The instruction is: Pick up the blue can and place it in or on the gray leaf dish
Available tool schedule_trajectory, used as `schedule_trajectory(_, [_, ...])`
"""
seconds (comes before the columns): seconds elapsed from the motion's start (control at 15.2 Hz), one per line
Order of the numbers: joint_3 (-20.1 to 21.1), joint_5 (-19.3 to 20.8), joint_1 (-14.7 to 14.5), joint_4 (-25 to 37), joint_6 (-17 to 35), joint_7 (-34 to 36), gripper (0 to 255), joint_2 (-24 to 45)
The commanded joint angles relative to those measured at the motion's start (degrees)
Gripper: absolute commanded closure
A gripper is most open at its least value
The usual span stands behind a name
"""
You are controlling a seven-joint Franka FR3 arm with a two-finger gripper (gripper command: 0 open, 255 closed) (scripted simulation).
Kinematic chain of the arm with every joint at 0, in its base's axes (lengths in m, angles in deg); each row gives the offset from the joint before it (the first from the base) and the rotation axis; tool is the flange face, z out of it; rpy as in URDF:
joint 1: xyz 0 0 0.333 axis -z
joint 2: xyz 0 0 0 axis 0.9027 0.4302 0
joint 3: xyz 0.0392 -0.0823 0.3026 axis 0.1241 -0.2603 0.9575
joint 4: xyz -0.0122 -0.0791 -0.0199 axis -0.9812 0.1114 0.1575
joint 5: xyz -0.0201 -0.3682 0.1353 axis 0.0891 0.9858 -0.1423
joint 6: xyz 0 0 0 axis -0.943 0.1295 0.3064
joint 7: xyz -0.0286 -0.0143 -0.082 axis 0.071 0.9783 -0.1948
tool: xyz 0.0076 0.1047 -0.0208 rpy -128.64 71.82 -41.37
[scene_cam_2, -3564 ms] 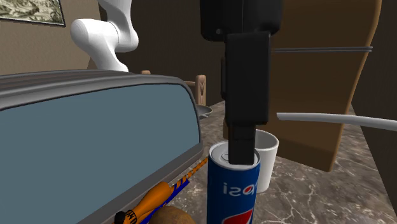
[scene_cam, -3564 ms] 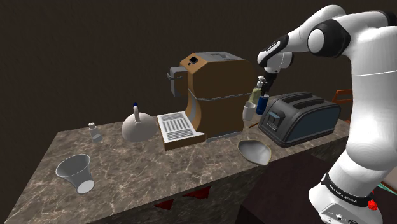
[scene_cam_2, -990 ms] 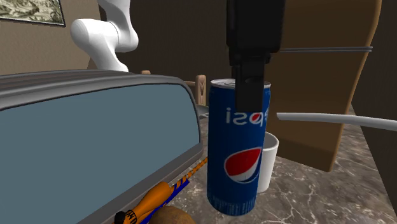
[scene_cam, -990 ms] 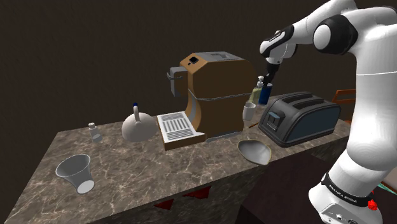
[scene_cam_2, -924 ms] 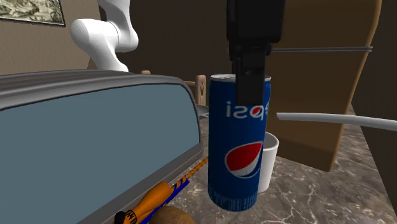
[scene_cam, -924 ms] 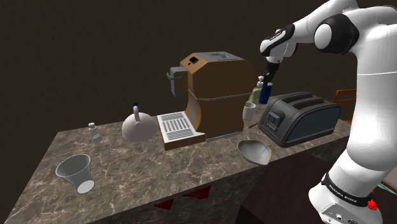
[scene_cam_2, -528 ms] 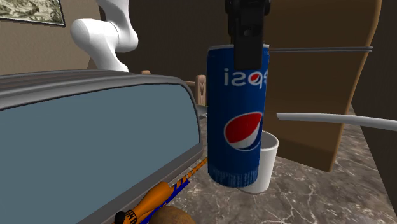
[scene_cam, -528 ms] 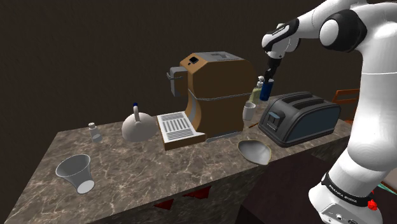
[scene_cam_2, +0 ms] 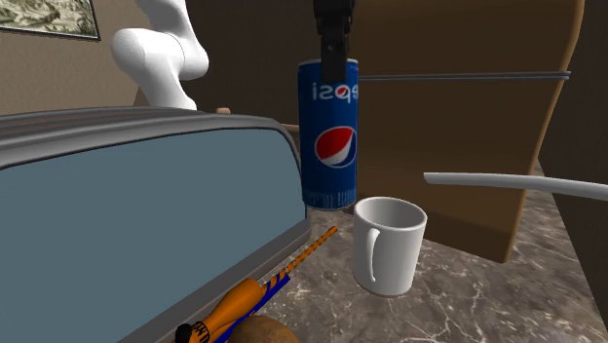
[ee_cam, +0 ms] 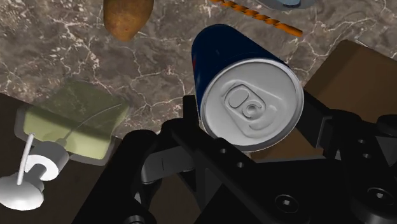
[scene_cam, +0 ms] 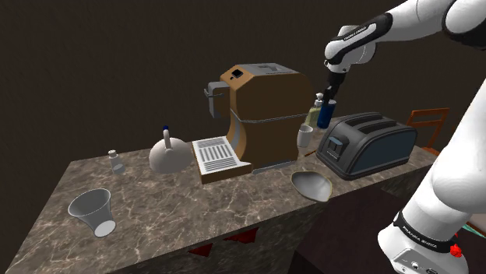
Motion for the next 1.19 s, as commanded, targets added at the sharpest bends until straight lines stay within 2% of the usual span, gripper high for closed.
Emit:
schedule_trajectory(0.0, [0.7, 3.2, -1.4, -4.2, 0.1, 3.7, 255, -4.8])
schedule_trajectory(0.26, [3.7, 8.3, -2.7, -11.7, -0.2, 10.8, 255, -13.2])
schedule_trajectory(0.53, [7.7, 11.5, -3.2, -18.1, -1.5, 17.4, 255, -20.9])
schedule_trajectory(0.79, [12.1, 12.9, -3.7, -23.5, -3.5, 23.3, 255, -27.9])
schedule_trajectory(1.12, [17.9, 12.4, -5.1, -29.0, -6.6, 30.1, 255, -35.7])
